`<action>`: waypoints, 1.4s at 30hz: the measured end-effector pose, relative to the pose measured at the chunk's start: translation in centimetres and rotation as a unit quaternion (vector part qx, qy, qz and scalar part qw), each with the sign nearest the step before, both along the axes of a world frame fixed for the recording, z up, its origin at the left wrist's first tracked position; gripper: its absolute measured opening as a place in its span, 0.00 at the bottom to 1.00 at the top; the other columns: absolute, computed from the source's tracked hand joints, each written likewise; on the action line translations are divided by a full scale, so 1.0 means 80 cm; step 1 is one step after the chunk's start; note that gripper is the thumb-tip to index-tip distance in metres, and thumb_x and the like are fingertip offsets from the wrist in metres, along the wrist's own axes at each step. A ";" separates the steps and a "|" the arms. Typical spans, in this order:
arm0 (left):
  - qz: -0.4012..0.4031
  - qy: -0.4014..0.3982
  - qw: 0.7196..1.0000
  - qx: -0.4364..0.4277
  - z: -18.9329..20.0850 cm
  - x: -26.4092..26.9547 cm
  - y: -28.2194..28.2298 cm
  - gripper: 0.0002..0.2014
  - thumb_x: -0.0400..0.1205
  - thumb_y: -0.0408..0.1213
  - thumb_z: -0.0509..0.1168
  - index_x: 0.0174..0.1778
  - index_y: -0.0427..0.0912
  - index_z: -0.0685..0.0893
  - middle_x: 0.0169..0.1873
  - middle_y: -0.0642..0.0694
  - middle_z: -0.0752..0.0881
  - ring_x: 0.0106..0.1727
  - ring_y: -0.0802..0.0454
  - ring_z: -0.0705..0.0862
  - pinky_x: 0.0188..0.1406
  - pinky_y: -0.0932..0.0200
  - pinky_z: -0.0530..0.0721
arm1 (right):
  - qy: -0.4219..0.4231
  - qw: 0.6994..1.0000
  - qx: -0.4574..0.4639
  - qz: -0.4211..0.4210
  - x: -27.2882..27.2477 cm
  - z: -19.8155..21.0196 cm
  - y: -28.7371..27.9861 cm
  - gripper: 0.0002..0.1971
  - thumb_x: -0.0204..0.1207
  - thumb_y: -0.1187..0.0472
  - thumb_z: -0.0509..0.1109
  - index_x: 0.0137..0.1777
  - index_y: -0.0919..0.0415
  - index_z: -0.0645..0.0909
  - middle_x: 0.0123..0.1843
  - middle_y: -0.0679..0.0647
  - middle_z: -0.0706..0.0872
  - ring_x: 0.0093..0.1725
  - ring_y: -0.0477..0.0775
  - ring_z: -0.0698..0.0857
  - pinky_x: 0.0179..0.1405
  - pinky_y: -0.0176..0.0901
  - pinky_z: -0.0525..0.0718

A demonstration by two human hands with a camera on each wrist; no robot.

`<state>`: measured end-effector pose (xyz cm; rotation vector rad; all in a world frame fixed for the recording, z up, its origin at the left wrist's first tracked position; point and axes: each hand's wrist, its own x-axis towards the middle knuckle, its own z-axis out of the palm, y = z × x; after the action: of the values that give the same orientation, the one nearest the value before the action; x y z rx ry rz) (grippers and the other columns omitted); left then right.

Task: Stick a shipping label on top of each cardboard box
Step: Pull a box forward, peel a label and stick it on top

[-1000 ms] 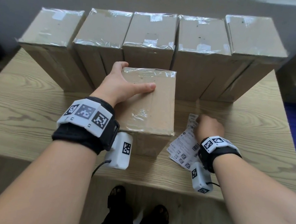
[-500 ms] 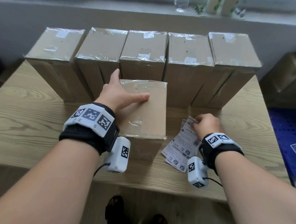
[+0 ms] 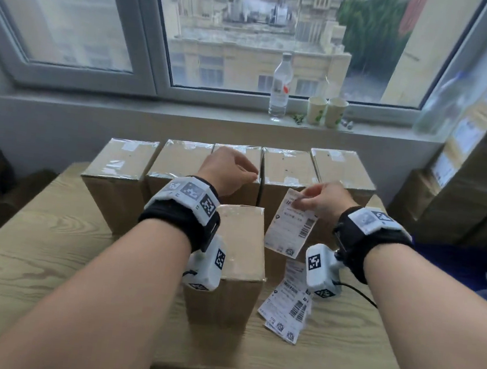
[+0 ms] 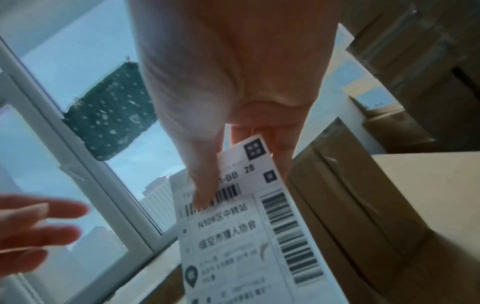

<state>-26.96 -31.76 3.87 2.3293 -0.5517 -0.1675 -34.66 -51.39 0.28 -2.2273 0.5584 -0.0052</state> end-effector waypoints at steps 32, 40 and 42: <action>-0.079 0.116 0.989 -0.050 0.042 -0.007 0.018 0.06 0.83 0.32 0.67 0.48 0.33 0.88 0.34 0.44 0.88 0.34 0.55 0.87 0.39 0.59 0.88 | -0.050 0.993 -0.048 0.097 0.019 0.085 0.067 0.03 0.69 0.61 0.80 0.41 0.59 0.90 0.40 0.55 0.92 0.42 0.53 0.89 0.46 0.47 0.89; -0.058 0.167 0.978 -0.110 0.046 -0.004 0.026 0.07 0.81 0.30 0.67 0.38 0.37 0.85 0.32 0.45 0.85 0.33 0.55 0.83 0.39 0.58 0.86 | -0.077 0.991 -0.050 0.102 0.021 0.087 0.072 0.07 0.70 0.54 0.79 0.37 0.57 0.90 0.38 0.54 0.91 0.38 0.53 0.88 0.43 0.49 0.88; -0.046 0.189 0.972 -0.134 0.047 -0.004 0.028 0.08 0.82 0.30 0.66 0.36 0.38 0.84 0.33 0.45 0.85 0.33 0.55 0.83 0.39 0.58 0.86 | -0.105 0.987 -0.065 0.102 0.023 0.087 0.075 0.06 0.67 0.52 0.81 0.35 0.53 0.89 0.38 0.53 0.92 0.40 0.54 0.90 0.46 0.52 0.89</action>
<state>-27.25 -29.50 7.62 1.9455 -0.4565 -0.5354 -32.80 -45.42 7.21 -2.3657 0.2205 -0.1732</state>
